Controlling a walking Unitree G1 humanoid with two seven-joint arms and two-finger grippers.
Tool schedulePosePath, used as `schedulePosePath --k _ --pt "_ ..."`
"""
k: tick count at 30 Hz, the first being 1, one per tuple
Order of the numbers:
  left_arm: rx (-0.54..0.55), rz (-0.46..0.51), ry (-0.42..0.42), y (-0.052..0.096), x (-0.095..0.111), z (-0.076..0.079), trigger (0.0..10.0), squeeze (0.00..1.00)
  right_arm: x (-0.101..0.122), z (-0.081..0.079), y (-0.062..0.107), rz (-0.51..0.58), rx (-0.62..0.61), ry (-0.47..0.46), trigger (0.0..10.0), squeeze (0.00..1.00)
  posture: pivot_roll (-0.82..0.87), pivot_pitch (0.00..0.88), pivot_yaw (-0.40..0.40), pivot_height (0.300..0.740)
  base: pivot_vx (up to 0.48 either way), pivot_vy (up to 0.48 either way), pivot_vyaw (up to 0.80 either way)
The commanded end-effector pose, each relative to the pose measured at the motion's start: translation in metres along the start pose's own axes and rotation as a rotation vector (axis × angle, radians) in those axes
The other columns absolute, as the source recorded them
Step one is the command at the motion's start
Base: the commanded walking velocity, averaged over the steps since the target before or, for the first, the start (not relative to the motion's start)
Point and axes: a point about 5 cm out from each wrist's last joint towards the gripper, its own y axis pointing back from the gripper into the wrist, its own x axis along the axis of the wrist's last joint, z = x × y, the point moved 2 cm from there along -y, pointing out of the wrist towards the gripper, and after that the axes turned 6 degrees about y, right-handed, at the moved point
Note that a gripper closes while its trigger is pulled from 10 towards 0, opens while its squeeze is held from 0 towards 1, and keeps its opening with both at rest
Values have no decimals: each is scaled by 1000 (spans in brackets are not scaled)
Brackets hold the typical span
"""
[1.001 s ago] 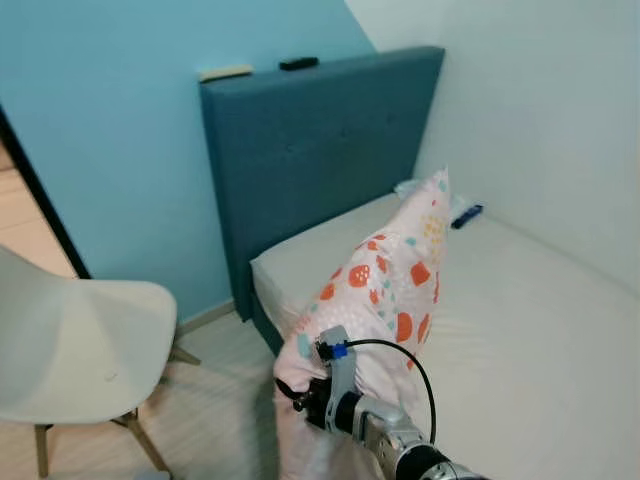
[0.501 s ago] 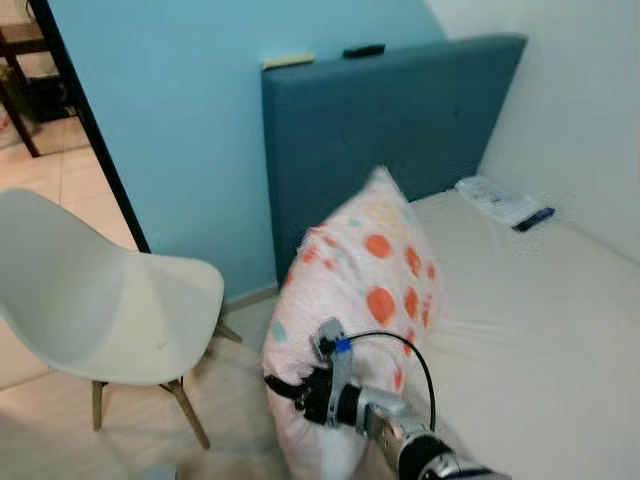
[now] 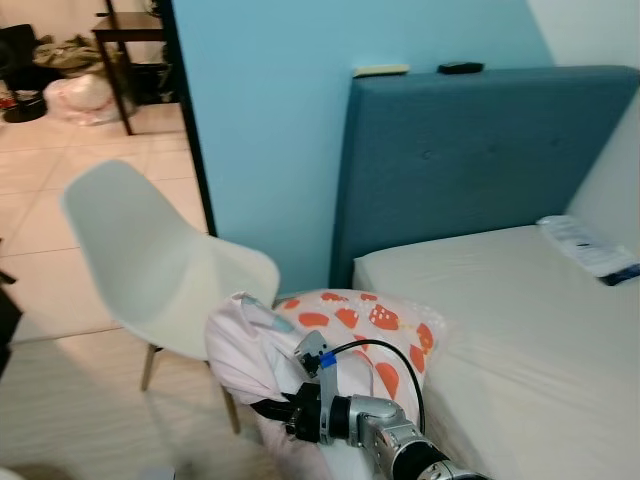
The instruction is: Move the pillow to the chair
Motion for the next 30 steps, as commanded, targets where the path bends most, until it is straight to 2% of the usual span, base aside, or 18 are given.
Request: schedulePosePath --k 1,2,4,5,6,7,8,10,11,15,24,30 --pt "4 -9 4 0 -2 -1 10000 0 24 3 -13 91 -85 4 10000 0 -19 17 -36 740 0 0 0" --pt "4 -10 4 0 -3 -2 10000 0 33 18 -7 137 -212 -19 10000 0 -17 19 -36 740 0 0 0" --pt "3 -11 5 0 -3 -2 10000 0 45 39 5 206 -387 -64 10000 0 -17 21 -35 740 0 0 0" --pt "3 -11 5 0 -3 -2 10000 0 45 39 5 206 -387 -64 10000 0 -17 21 -35 740 0 0 0" --pt "1 -10 9 1 -3 -2 10000 0 55 56 19 257 -535 -103 10000 0 -15 22 -36 740 0 0 0" --pt "-1 -9 11 1 -3 -2 10000 0 58 64 26 263 -602 -105 10000 0 -17 22 -35 740 0 0 0" --pt "-4 -9 17 1 -4 -2 10000 0 61 72 34 238 -677 -46 10000 0 -15 23 -35 740 0 0 0" --pt "-7 -8 24 1 -4 -2 10000 0 65 80 43 208 -752 31 10000 0 -14 23 -35 740 0 0 0" --pt "-13 -6 24 1 -3 -1 10000 0 69 85 48 237 -784 -5 10000 0 -14 21 -36 740 0 0 0" --pt "-14 -5 25 1 -3 -1 10000 0 74 87 50 254 -783 -22 10000 0 -13 20 -38 740 0 0 0" --pt "-18 -3 -9 1 -3 0 10000 0 85 76 32 293 -712 -35 10000 0 -9 6 -48 740 0 0 0" --pt "-22 -3 -23 1 -3 1 10000 0 84 68 23 264 -650 19 10000 0 -13 7 -44 740 217 0 0"
